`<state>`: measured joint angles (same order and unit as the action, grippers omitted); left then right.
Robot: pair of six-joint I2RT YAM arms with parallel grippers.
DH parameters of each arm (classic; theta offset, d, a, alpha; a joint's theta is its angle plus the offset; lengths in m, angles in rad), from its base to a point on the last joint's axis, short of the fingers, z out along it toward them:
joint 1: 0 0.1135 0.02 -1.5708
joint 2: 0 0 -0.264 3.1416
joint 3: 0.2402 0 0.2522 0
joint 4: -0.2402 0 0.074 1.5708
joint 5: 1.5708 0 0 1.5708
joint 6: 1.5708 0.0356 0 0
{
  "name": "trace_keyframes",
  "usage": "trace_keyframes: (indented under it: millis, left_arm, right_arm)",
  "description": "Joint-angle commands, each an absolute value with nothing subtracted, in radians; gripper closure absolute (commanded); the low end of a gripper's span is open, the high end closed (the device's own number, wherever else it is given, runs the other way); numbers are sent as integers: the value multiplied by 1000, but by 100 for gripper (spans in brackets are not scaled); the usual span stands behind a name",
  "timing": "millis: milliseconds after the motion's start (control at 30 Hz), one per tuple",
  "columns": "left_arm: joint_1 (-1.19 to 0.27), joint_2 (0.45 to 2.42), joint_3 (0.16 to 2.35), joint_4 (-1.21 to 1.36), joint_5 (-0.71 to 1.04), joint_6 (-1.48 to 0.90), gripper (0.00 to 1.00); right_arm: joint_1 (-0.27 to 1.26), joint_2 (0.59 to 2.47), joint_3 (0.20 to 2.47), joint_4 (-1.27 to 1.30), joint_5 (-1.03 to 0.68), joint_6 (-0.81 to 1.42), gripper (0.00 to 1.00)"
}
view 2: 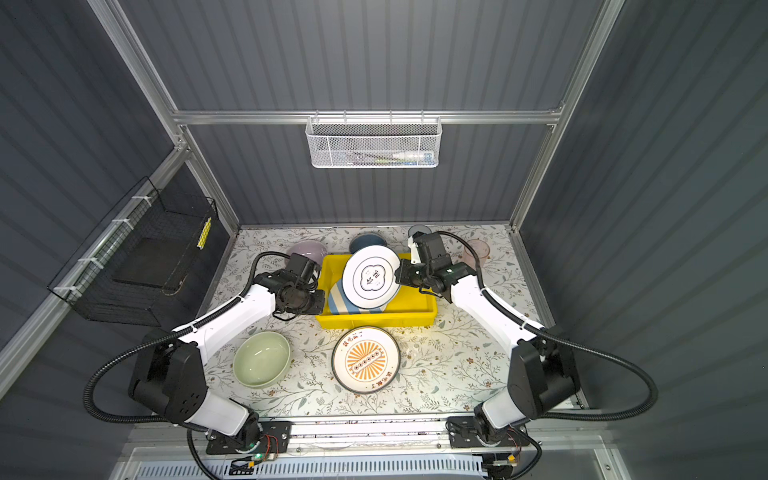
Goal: Place the mixed dishes into the plastic bin
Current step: 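Carry the white printed plate over the yellow bin with the right gripper, then lower the white plate into the bin and open the right gripper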
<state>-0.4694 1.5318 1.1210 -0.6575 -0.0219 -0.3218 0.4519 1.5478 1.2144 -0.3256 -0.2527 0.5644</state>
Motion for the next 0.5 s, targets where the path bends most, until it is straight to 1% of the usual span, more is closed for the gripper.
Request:
trace_keyframes:
  millis: [0, 133, 167, 267, 467]
  left_arm:
    - [-460, 1532, 1132, -664, -2, -334, 77]
    - [-459, 1532, 1134, -665, 1, -336, 78]
    - [-459, 1532, 1133, -666, 2, -337, 78]
    - [-458, 1534, 1134, -667, 11, -345, 79]
    - [-457, 1531, 1129, -664, 20, -347, 79]
  right_arm:
    - [449, 1605, 1266, -251, -312, 576, 100]
    - [448, 1674, 1261, -198, -325, 612, 100]
    - [449, 1689, 1261, -188, -369, 620, 100]
    - [451, 1730, 1256, -165, -407, 636, 100]
    - [452, 1775, 1234, -130, -417, 653, 100]
